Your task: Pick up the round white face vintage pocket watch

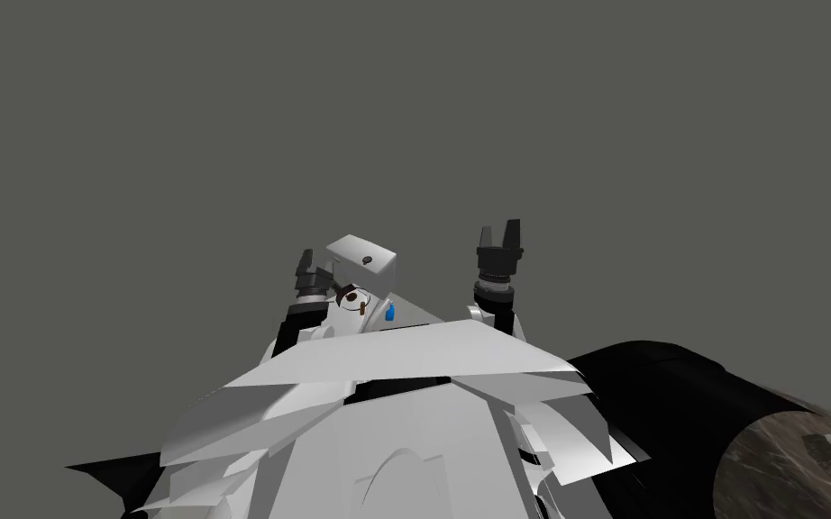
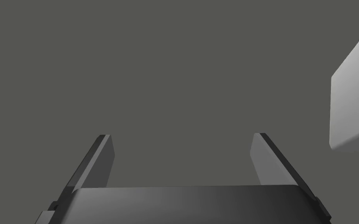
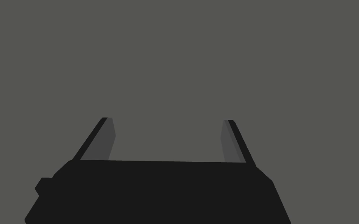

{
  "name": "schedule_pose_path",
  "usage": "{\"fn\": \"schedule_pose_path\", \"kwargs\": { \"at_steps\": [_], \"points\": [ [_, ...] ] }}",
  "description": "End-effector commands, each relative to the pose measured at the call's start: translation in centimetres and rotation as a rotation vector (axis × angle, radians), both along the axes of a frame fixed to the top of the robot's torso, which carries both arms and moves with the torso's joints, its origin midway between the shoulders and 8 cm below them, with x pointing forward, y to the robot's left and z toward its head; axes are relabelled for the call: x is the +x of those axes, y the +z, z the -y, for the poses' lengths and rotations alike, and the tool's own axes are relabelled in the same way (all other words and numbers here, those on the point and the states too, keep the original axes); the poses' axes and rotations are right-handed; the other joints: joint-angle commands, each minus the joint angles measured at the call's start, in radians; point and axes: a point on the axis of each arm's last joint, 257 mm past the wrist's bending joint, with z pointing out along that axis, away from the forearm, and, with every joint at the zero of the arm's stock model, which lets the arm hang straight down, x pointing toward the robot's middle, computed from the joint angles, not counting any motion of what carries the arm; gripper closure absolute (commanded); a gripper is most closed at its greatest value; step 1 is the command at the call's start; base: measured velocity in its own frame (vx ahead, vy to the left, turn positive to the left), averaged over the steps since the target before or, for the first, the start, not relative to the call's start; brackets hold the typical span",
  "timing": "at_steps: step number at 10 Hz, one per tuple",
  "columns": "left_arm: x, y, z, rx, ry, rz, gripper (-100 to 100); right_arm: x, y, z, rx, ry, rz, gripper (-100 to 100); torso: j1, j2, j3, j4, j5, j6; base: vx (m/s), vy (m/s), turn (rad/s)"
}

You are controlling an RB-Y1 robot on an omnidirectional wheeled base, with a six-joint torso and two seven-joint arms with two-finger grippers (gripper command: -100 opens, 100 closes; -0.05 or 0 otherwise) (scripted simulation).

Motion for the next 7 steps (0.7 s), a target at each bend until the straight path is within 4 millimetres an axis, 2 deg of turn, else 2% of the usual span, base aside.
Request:
{"fn": "schedule_pose_path", "kwargs": {
  "at_steps": [1, 2, 3, 4, 5, 6, 7],
  "points": [
    [0.3, -1.6, -0.1, -0.01, -0.01, -0.051, -100, 0.0, 0.0, 0.0, 0.0, 0.0, 0.0, 0, 0.0, 0.0, 0.0, 0.0, 0.0, 0.0, -0.047, 0.017, -0.045],
    [0.9, -4.2, -0.1, -0.027, -0.028, -0.125, -100, 0.0, 0.0, 0.0, 0.0, 0.0, 0.0, 0, 0.0, 0.0, 0.0, 0.0, 0.0, 0.0, -0.049, 0.021, -0.054],
    [0.9, -4.3, -0.1, -0.027, -0.028, -0.127, -100, 0.0, 0.0, 0.0, 0.0, 0.0, 0.0, 0, 0.001, -0.001, 0.0, 0.0, 0.0, 0.0, -0.039, 0.017, -0.037],
    [1.3, -6.9, -0.1, -0.043, -0.046, -0.197, -100, 0.0, 0.0, 0.0, 0.0, 0.0, 0.0, 0, 0.0, -0.001, 0.0, 0.0, 0.0, 0.0, -0.044, 0.015, -0.063],
    [1.4, -7.2, -0.1, -0.044, -0.045, -0.209, -100, 0.0, 0.0, 0.0, 0.0, 0.0, 0.0, 0, 0.0, -0.001, 0.0, 0.0, 0.0, 0.0, -0.032, 0.012, -0.039],
    [1.7, -10.0, -0.2, -0.06, -0.061, -0.286, -100, 0.0, 0.0, 0.0, 0.0, 0.0, 0.0, 0, 0.0, -0.001, -0.001, 0.0, 0.0, 0.0, -0.037, 0.006, -0.097],
    [2.0, -11.8, -0.1, -0.073, -0.081, -0.339, -100, 0.0, 0.0, 0.0, 0.0, 0.0, 0.0, 0, 0.0, -0.001, -0.001, 0.0, 0.0, 0.0, -0.06, 0.006, -0.145]
  ]
}}
